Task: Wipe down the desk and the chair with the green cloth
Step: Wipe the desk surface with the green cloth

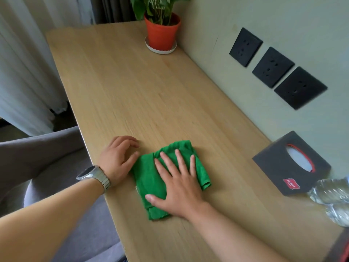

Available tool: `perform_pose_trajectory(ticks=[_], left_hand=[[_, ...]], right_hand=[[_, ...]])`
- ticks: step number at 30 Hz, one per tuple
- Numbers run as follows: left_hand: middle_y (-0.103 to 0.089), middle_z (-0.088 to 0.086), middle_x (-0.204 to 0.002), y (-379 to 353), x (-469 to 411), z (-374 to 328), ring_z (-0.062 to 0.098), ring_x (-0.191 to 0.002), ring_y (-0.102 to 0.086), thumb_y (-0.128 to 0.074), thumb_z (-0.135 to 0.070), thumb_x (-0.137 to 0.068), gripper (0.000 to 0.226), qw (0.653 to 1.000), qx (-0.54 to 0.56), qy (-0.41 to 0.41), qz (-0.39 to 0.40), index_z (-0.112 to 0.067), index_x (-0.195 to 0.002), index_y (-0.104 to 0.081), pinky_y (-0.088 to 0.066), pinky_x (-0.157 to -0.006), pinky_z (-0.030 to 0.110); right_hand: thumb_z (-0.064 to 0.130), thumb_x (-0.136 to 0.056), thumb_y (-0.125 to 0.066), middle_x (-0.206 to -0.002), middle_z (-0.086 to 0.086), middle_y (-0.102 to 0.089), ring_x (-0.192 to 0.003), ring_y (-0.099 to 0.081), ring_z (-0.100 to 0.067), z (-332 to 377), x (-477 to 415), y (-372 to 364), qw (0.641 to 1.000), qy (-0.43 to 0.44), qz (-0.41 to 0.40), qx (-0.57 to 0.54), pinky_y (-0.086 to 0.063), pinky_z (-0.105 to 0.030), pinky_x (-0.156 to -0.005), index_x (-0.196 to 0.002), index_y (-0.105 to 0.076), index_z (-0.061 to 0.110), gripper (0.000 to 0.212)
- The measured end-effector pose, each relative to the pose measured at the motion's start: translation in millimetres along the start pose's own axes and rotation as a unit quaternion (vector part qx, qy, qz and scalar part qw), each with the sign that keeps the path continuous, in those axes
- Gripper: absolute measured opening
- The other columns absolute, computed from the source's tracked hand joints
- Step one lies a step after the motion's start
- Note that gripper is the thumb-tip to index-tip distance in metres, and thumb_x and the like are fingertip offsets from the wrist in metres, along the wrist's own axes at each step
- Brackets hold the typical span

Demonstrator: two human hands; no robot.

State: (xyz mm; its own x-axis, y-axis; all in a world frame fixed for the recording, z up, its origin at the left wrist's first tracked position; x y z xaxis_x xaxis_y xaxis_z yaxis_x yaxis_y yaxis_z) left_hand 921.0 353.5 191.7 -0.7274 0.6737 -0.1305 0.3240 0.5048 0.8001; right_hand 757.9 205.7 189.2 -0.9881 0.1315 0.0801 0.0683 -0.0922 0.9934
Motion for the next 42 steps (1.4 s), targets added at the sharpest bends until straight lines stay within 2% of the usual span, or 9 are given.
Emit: perform_pose_trajectory(ticks=[4, 7, 13, 21, 24, 27, 34, 38, 42], left_hand=[[-0.061, 0.003, -0.118, 5.9, -31.9, 10.1, 0.027, -0.112, -0.051, -0.035, -0.050, -0.084, 0.051, 0.997, -0.081, -0.009, 0.018, -0.016, -0.107, -0.065, -0.046, -0.092, 0.040], [-0.061, 0.006, -0.116, 5.4, -47.2, 16.4, 0.031, -0.109, -0.052, -0.034, -0.049, -0.083, 0.053, 0.994, -0.106, -0.016, 0.019, -0.013, -0.105, -0.065, -0.045, -0.090, 0.041], [-0.059, 0.003, -0.116, 4.6, -45.1, 22.6, 0.028, -0.110, -0.050, -0.037, -0.052, -0.085, 0.050, 0.995, -0.091, -0.018, 0.024, -0.017, -0.106, -0.064, -0.044, -0.091, 0.043], [-0.060, -0.004, -0.113, 8.4, -48.3, 28.2, 0.020, -0.108, -0.050, -0.035, -0.053, -0.085, 0.050, 0.999, -0.028, -0.007, 0.023, -0.018, -0.102, -0.065, -0.042, -0.090, 0.038], [-0.061, -0.004, -0.110, 8.5, -51.1, 33.5, 0.019, -0.104, -0.052, -0.033, -0.056, -0.085, 0.054, 1.000, -0.002, -0.011, 0.018, -0.016, -0.104, -0.064, -0.043, -0.088, 0.037], [-0.061, -0.004, -0.105, 11.0, -51.3, 35.1, 0.017, -0.099, -0.053, -0.033, -0.058, -0.085, 0.056, 0.999, 0.044, 0.005, 0.008, -0.015, -0.107, -0.062, -0.044, -0.086, 0.036], [-0.061, -0.001, -0.107, 15.5, -50.5, 32.5, 0.014, -0.097, -0.054, -0.033, -0.062, -0.080, 0.064, 0.992, 0.111, 0.050, -0.007, -0.014, -0.113, -0.059, -0.042, -0.083, 0.027], [-0.060, 0.001, -0.112, 16.4, -49.1, 33.4, 0.015, -0.101, -0.054, -0.036, -0.060, -0.079, 0.066, 0.987, 0.144, 0.058, -0.035, -0.011, -0.117, -0.058, -0.042, -0.085, 0.030], [-0.059, 0.000, -0.112, 18.5, -49.4, 35.5, 0.019, -0.104, -0.054, -0.043, -0.053, -0.078, 0.057, 0.966, 0.233, 0.092, -0.062, -0.013, -0.117, -0.057, -0.045, -0.092, 0.037]], right_hand=[[0.089, -0.074, -0.013, -0.164, 0.007, -0.004, -0.150, 0.008, -0.030, -61.6, -27.1, 5.4, 0.993, -0.117, 0.010, 0.031, 0.007, -0.066, -0.113, -0.155, -0.011, 0.030, 0.100], [0.091, -0.070, 0.002, -0.164, 0.008, 0.004, -0.150, 0.009, -0.029, -120.8, -40.7, 9.7, 0.979, -0.199, 0.023, 0.044, 0.005, -0.066, -0.113, -0.155, -0.001, 0.030, 0.105], [0.093, -0.068, -0.001, -0.164, 0.008, 0.007, -0.149, 0.008, -0.031, -202.3, -55.4, 18.3, 0.940, -0.340, 0.036, 0.010, 0.004, -0.067, -0.114, -0.154, 0.005, 0.029, 0.107], [0.092, -0.069, -0.008, -0.164, 0.003, -0.005, -0.149, -0.002, -0.036, -227.9, -88.3, 24.6, 0.896, -0.443, -0.002, -0.018, 0.003, -0.071, -0.111, -0.155, -0.007, 0.028, 0.106], [0.092, -0.068, -0.006, -0.165, 0.000, -0.003, -0.148, 0.000, -0.038, -222.8, -99.0, 25.2, 0.886, -0.462, 0.009, -0.026, 0.004, -0.072, -0.110, -0.155, -0.004, 0.025, 0.110], [0.091, -0.069, -0.004, -0.165, 0.000, -0.001, -0.148, 0.002, -0.038, -205.7, -108.6, 23.4, 0.903, -0.430, 0.018, -0.015, 0.004, -0.072, -0.110, -0.155, -0.002, 0.023, 0.110], [0.089, -0.069, 0.002, -0.165, 0.002, 0.005, -0.148, 0.008, -0.036, -105.1, -142.4, 13.3, 0.966, -0.256, 0.023, 0.022, 0.008, -0.070, -0.111, -0.155, 0.001, 0.023, 0.108], [0.087, -0.073, -0.009, -0.165, 0.001, 0.002, -0.148, 0.008, -0.037, -26.0, -136.4, 8.4, 0.989, -0.144, -0.001, 0.016, 0.010, -0.069, -0.110, -0.155, -0.005, 0.023, 0.105], [0.081, -0.075, -0.023, -0.165, -0.002, -0.004, -0.148, 0.013, -0.038, 50.2, -120.2, 5.2, 0.999, -0.051, 0.012, -0.006, 0.013, -0.069, -0.109, -0.155, -0.011, 0.022, 0.100]])
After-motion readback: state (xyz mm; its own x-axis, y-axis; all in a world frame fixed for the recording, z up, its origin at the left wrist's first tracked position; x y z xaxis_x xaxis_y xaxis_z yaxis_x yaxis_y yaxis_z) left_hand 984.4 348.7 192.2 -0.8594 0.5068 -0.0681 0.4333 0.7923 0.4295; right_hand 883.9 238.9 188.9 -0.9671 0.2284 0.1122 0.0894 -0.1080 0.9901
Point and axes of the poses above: each hand's wrist, its own x-axis away from the middle knuckle, its own y-axis out of the back of the hand, z = x × y, the point moved 1 cm from there along -x, towards the middle knuckle
